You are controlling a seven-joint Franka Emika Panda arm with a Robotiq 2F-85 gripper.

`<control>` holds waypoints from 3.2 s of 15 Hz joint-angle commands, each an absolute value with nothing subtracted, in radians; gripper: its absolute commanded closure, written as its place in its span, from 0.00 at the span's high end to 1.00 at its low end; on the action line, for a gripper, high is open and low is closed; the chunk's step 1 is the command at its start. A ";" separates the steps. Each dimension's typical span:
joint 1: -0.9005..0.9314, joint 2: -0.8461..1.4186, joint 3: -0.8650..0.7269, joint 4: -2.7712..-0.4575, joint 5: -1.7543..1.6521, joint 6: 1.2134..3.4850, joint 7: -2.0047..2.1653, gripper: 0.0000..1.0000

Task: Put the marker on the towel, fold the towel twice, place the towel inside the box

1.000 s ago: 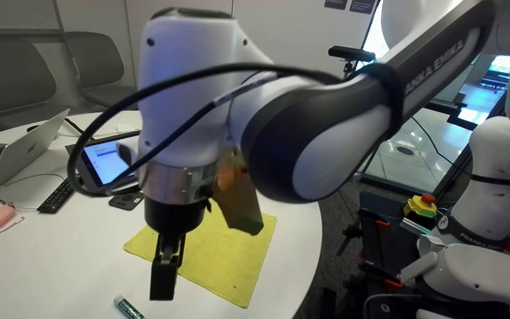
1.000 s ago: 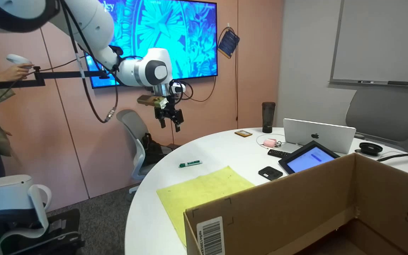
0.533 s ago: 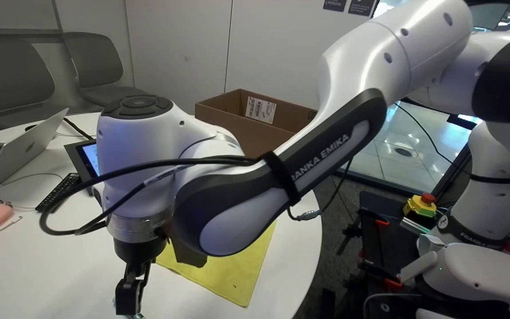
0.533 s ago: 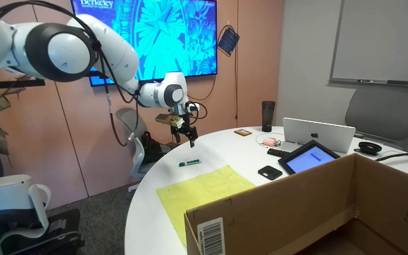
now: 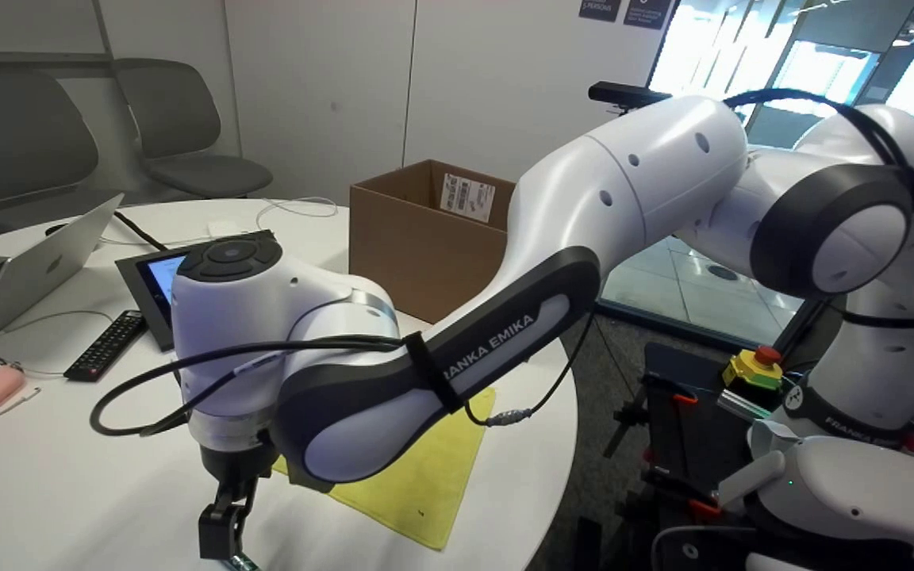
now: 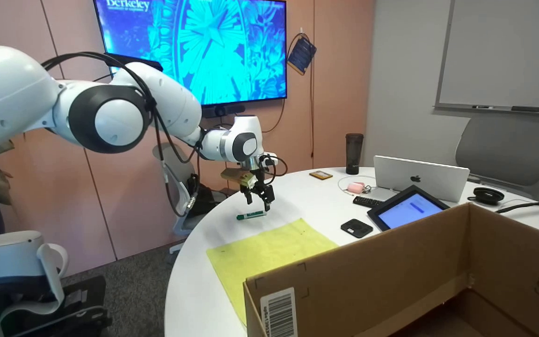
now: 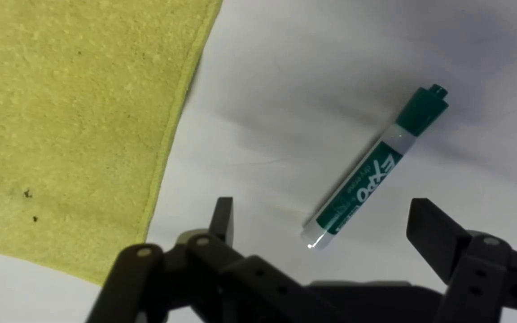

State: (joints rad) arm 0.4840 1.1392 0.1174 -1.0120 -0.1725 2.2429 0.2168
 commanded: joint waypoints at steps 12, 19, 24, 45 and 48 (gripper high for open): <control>0.566 1.380 0.085 -0.710 -0.140 2.184 0.300 1.00; 0.589 1.387 0.082 -0.667 -0.164 2.119 0.324 0.41; 0.601 1.361 0.082 -0.678 -0.169 2.080 0.310 0.03; 0.354 0.934 0.130 -1.253 -0.131 2.246 0.275 0.06; 0.320 0.888 0.115 -1.388 -0.121 2.316 0.315 0.05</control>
State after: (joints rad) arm 0.3560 0.9905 0.1157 -1.1914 -0.1409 2.2278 0.2693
